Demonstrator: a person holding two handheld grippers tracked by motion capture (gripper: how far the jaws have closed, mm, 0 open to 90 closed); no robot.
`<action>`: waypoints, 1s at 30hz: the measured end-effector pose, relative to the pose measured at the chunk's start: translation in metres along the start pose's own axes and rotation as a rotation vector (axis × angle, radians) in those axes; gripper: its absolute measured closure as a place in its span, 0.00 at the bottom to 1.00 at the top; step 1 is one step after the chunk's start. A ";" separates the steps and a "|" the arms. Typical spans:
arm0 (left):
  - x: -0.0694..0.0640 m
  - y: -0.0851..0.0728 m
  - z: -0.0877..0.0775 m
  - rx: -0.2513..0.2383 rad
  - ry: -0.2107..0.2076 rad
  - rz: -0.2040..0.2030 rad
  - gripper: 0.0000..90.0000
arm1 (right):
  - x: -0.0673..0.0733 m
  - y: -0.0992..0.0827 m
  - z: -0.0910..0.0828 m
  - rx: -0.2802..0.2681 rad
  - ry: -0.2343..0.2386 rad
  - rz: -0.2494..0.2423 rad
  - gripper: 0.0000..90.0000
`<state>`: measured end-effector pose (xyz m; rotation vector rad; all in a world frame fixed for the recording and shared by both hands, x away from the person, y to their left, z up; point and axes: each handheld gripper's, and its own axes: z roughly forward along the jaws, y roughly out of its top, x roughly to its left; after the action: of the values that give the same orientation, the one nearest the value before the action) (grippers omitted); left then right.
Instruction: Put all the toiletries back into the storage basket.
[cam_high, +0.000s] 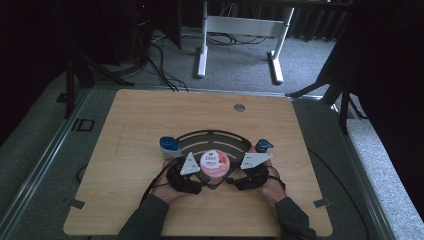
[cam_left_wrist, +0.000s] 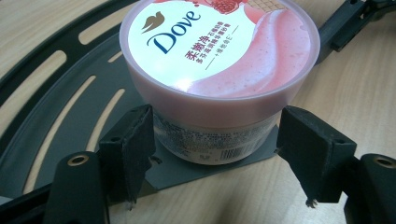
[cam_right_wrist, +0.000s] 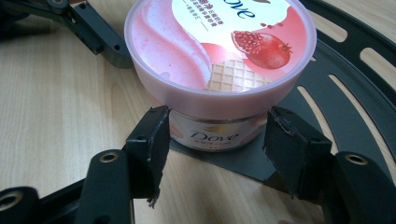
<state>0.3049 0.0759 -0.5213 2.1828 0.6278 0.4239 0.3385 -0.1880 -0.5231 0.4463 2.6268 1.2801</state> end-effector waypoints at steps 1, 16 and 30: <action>0.001 0.000 0.001 0.001 0.004 0.000 0.32 | -0.001 0.000 0.001 0.000 -0.003 0.007 0.45; -0.001 -0.010 0.010 0.022 0.072 -0.005 0.42 | -0.005 0.001 0.012 0.029 -0.039 0.055 0.45; -0.028 -0.014 -0.007 -0.015 0.016 0.034 0.72 | 0.022 -0.007 -0.001 0.088 -0.109 0.073 0.69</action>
<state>0.2740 0.0720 -0.5302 2.1800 0.5950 0.4624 0.3160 -0.1847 -0.5290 0.6133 2.6047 1.1304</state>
